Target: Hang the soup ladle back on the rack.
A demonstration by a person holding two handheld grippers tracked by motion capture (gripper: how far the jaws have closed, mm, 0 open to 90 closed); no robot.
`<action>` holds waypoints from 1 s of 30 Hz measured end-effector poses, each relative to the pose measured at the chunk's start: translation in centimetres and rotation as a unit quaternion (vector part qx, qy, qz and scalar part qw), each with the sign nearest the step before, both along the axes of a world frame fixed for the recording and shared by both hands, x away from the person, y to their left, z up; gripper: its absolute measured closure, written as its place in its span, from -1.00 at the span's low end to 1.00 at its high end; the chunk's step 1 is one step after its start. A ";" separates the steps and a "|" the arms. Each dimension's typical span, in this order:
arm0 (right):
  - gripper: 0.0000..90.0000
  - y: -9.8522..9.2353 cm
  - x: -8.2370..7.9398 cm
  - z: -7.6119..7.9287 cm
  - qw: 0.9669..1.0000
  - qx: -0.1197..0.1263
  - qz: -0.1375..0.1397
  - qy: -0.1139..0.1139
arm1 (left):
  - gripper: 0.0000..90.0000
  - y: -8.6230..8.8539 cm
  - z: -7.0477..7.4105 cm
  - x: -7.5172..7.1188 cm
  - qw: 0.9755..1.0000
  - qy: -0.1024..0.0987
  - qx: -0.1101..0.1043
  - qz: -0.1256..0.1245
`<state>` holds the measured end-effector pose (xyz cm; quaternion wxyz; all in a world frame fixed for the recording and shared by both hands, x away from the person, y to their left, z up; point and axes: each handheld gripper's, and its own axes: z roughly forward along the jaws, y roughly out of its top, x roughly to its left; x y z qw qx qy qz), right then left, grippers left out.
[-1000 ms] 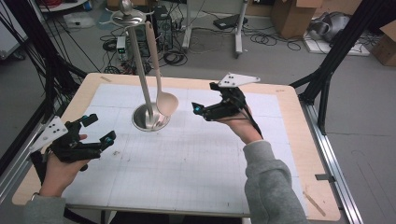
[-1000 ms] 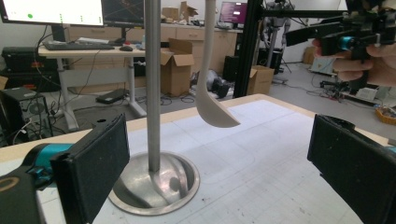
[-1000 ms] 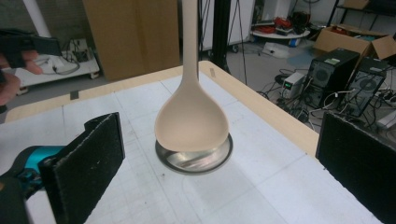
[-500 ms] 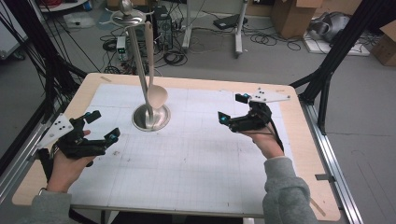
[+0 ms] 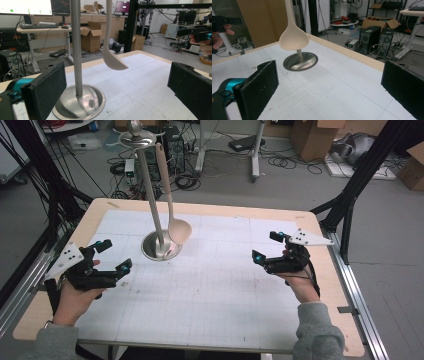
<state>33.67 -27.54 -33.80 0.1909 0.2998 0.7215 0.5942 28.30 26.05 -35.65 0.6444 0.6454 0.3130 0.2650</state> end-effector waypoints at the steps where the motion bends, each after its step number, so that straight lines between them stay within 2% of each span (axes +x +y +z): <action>1: -1.00 -0.2 -0.1 -0.1 1.000 0.001 -0.003 0.004 | -0.94 0.0 0.0 0.0 1.000 0.000 0.000 0.000; 10: -1.00 -2.0 -1.1 -0.7 1.000 0.007 -0.004 -0.004 | -0.94 0.0 0.0 0.1 1.000 -0.001 0.000 -0.001; 15: -1.00 -3.8 -2.2 -1.2 1.000 0.011 -0.009 -0.008 | -0.94 -0.2 -0.1 0.1 1.000 0.001 0.004 -0.003; 20: -1.00 -5.0 -3.0 -2.1 1.000 0.009 -0.006 -0.011 | -0.94 -0.3 -0.2 0.1 1.000 0.001 0.007 -0.006; 25: -1.00 -6.1 -3.6 -2.9 0.999 0.008 -0.027 -0.026 | -0.94 -0.5 -0.2 0.1 1.000 -0.002 0.005 -0.010; 30: -1.00 -7.1 -4.0 -3.7 0.999 0.014 -0.023 -0.022 | -0.94 -0.5 -0.3 0.2 1.000 -0.001 0.007 -0.010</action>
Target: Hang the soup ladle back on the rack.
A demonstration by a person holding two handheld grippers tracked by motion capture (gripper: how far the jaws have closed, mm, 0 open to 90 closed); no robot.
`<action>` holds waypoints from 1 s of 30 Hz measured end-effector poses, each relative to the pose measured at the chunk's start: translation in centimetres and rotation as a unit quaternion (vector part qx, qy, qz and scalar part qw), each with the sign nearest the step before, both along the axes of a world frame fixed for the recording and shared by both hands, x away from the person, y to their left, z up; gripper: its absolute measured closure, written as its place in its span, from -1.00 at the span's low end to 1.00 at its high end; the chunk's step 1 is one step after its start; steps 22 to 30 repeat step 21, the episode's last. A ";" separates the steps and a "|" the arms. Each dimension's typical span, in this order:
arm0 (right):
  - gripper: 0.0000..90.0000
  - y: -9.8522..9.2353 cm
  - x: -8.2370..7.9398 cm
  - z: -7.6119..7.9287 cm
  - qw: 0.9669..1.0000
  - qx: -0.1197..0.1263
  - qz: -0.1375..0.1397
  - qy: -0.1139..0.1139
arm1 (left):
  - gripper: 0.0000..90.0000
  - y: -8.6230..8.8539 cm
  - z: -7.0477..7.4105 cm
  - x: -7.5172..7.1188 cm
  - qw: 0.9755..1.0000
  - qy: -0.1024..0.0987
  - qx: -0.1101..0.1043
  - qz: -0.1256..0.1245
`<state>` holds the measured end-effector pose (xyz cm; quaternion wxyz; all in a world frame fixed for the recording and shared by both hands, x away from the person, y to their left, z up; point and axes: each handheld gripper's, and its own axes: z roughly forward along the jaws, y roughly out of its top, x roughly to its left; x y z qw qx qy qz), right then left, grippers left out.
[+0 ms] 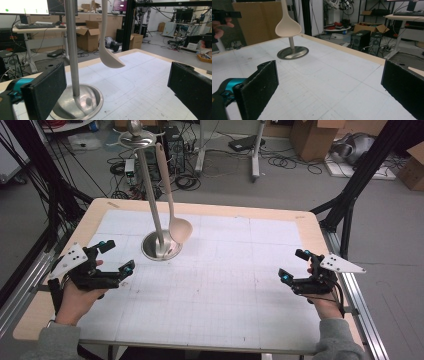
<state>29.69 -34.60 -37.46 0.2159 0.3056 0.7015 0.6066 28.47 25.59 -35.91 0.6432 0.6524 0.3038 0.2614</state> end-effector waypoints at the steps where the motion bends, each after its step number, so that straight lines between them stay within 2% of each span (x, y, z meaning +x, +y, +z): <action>1: -1.00 -0.1 -0.1 -0.1 1.000 -0.001 0.004 0.000 | -0.94 0.0 0.0 0.0 1.000 0.000 0.001 0.000; 10: -1.00 -1.4 -0.8 -0.4 1.000 0.013 0.007 -0.003 | -0.94 0.4 -0.4 0.1 1.000 0.002 0.003 0.003; 17: -1.00 -2.5 -1.0 -0.8 1.000 0.023 0.008 0.002 | -0.94 0.4 -0.7 0.3 1.000 0.004 0.006 0.003; 30: -1.00 -2.6 -1.0 -0.9 1.000 0.026 0.015 0.004 | -0.94 0.2 -0.8 0.4 1.000 0.006 0.008 0.002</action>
